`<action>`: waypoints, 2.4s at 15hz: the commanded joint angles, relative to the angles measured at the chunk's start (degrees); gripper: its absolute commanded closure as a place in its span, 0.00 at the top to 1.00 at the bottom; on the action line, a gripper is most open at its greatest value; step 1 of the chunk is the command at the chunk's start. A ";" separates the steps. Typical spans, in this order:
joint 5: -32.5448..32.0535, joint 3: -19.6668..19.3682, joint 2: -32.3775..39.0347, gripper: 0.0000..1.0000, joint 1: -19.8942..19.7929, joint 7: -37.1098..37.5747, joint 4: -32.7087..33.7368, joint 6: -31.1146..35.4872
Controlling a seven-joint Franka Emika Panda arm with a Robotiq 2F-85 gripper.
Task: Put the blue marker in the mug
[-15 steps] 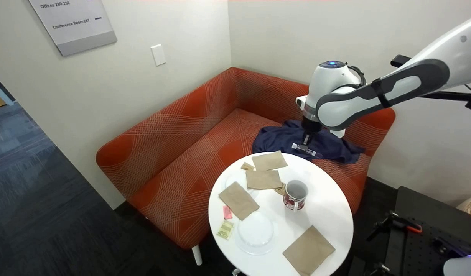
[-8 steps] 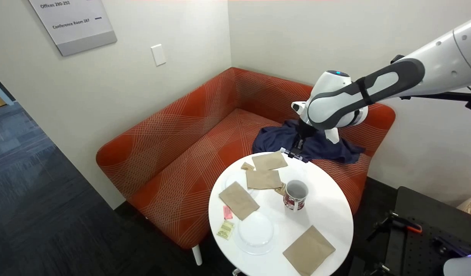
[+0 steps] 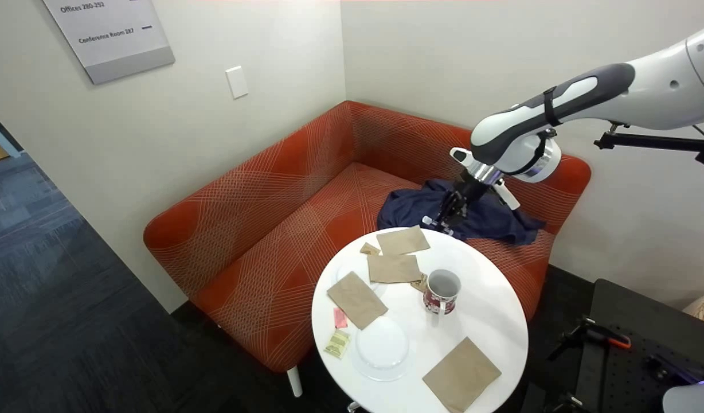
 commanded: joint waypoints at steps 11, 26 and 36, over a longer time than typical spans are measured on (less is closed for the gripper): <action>10.19 -12.77 -2.72 0.05 3.32 -33.34 -0.24 -25.52; 13.10 -22.63 -2.53 0.05 2.24 -59.32 -1.11 -49.31; 14.13 -23.71 -0.21 0.05 2.55 -60.33 0.31 -51.52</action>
